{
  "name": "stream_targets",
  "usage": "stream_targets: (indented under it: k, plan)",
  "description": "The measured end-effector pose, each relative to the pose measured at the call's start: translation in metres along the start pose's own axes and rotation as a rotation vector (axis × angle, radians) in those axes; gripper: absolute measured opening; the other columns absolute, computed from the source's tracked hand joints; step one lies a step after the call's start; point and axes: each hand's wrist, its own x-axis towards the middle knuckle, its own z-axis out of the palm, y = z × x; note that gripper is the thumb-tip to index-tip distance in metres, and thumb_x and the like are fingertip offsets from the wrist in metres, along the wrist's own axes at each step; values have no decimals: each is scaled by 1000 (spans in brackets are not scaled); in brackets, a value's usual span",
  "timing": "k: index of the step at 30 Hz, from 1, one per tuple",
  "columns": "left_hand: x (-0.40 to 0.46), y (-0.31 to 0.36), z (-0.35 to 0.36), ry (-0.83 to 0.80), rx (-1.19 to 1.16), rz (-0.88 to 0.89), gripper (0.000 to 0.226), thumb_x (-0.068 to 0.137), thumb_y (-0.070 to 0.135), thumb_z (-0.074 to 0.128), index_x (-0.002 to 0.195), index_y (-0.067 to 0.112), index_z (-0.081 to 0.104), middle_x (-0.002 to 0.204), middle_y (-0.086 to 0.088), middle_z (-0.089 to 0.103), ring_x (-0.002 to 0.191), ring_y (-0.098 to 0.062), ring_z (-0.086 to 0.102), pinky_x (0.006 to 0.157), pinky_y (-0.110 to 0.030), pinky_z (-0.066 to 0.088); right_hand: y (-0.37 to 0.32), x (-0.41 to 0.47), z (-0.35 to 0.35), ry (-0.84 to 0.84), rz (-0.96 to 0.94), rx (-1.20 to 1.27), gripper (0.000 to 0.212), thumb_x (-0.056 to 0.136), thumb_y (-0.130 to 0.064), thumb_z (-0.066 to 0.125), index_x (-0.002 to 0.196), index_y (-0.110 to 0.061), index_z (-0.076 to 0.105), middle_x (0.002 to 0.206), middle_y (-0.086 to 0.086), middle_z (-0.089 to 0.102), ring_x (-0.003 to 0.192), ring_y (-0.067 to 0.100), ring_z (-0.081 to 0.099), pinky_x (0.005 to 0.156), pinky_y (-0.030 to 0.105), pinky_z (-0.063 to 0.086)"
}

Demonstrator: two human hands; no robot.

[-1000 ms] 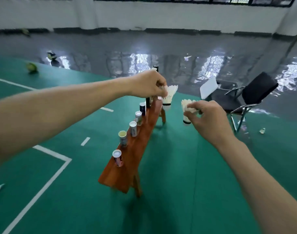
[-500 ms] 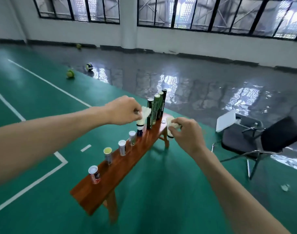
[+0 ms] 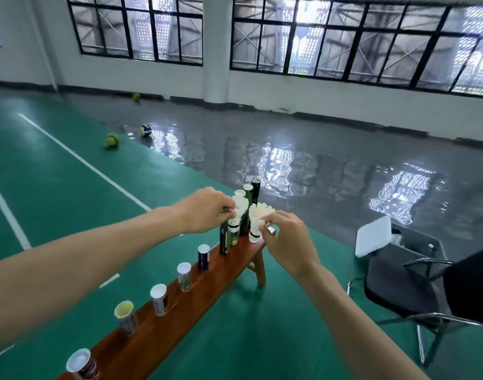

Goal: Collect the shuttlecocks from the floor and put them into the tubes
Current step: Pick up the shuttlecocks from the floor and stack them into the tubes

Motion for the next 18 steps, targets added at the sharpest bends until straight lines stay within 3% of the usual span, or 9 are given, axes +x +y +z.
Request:
stream_targets:
  k: [4, 8, 13, 18]
  plan:
    - [69, -27, 34, -25, -35, -62, 25, 100, 33, 59, 81, 20, 69, 79, 7, 71, 75, -17, 61, 67, -29, 41, 75, 43, -3, 43, 70, 31, 12, 90, -9, 75, 101, -13, 79, 101, -1, 75, 95, 23, 66, 87, 40, 55]
    - [134, -54, 74, -61, -24, -130, 25, 100, 29, 59, 82, 14, 69, 67, 19, 52, 70, -13, 53, 65, -27, 35, 154, 89, 6, 34, 121, 44, 14, 86, -3, 77, 97, -11, 79, 98, 0, 75, 91, 25, 68, 85, 44, 57]
    - [219, -82, 126, -62, 7, -261, 27, 100, 36, 57, 80, 20, 64, 65, 15, 54, 70, -18, 55, 62, -33, 42, 260, 162, 24, -9, 89, 113, 11, 88, -4, 76, 96, -10, 78, 102, -5, 74, 88, 13, 70, 84, 37, 60]
    - [302, -86, 169, -40, -32, -387, 19, 102, 31, 57, 93, 26, 72, 74, 18, 61, 75, -15, 57, 65, -31, 44, 369, 239, 31, -61, 66, 189, 10, 90, -9, 79, 98, -13, 81, 103, -7, 76, 75, 5, 71, 77, 26, 61]
